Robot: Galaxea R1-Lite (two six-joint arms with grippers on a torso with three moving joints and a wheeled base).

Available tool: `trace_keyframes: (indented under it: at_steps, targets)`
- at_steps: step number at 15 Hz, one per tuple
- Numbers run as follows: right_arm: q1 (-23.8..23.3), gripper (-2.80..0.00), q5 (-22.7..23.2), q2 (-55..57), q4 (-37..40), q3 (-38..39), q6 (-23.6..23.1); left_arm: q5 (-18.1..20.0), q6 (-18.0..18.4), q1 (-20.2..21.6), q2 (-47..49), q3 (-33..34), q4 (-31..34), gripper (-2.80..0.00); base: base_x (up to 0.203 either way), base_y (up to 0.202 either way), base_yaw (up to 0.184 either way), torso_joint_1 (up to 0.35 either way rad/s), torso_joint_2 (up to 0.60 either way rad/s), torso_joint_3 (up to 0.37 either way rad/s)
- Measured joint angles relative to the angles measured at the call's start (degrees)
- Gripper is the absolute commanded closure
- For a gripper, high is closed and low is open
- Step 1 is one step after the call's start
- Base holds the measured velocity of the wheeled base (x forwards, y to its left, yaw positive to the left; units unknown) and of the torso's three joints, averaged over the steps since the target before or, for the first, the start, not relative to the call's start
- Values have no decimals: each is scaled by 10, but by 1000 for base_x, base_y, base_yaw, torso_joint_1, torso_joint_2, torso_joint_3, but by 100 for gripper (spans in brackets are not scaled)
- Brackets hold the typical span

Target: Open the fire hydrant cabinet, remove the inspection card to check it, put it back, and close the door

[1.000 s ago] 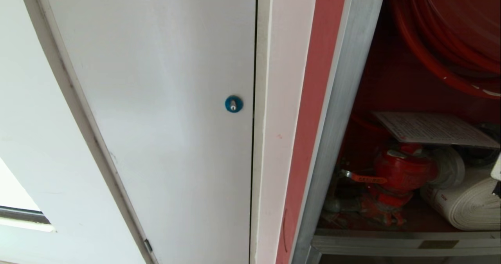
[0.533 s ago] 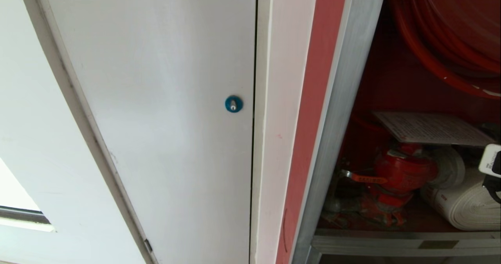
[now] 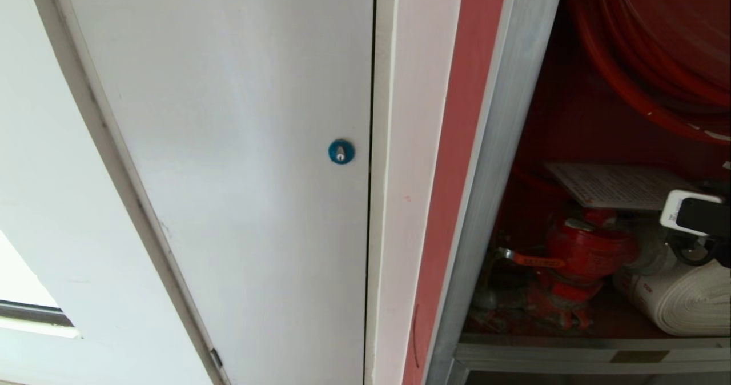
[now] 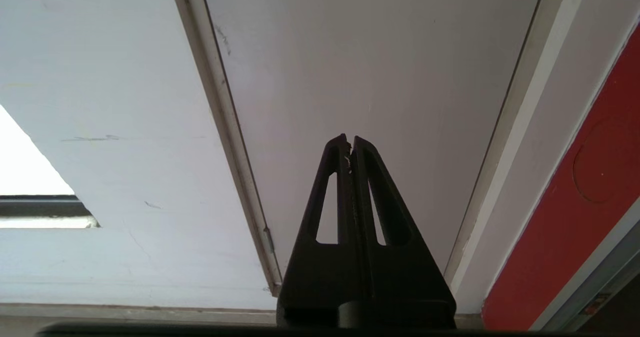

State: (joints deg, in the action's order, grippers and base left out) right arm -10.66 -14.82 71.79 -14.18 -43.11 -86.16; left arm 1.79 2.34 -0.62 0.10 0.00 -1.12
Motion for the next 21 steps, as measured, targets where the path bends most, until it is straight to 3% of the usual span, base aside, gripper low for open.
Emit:
trace_keyframes:
  at_steps: [2, 6, 7, 16, 21]
  targets:
    - [-3, -280, 40, 23, -20, -3, 1, 0, 0, 0, 0, 0, 0, 0, 0, 0, 0, 0, 0, 0]
    - [-8, -280, 72, 56, -61, -4, 2, 0, 0, 0, 0, 0, 0, 0, 0, 0, 0, 0, 0, 0]
    - [-9, 0, 85, 63, -74, -4, 2, 0, 0, 0, 0, 0, 0, 0, 0, 0, 0, 0, 0, 0]
    - [-14, 0, 87, 78, -86, -2, 0, 0, 0, 0, 0, 0, 0, 0, 0, 0, 0, 0, 0, 0]
    - [-30, 0, 87, 57, -80, 9, -30, 0, 0, 0, 0, 0, 0, 0, 0, 0, 0, 0, 0, 0]
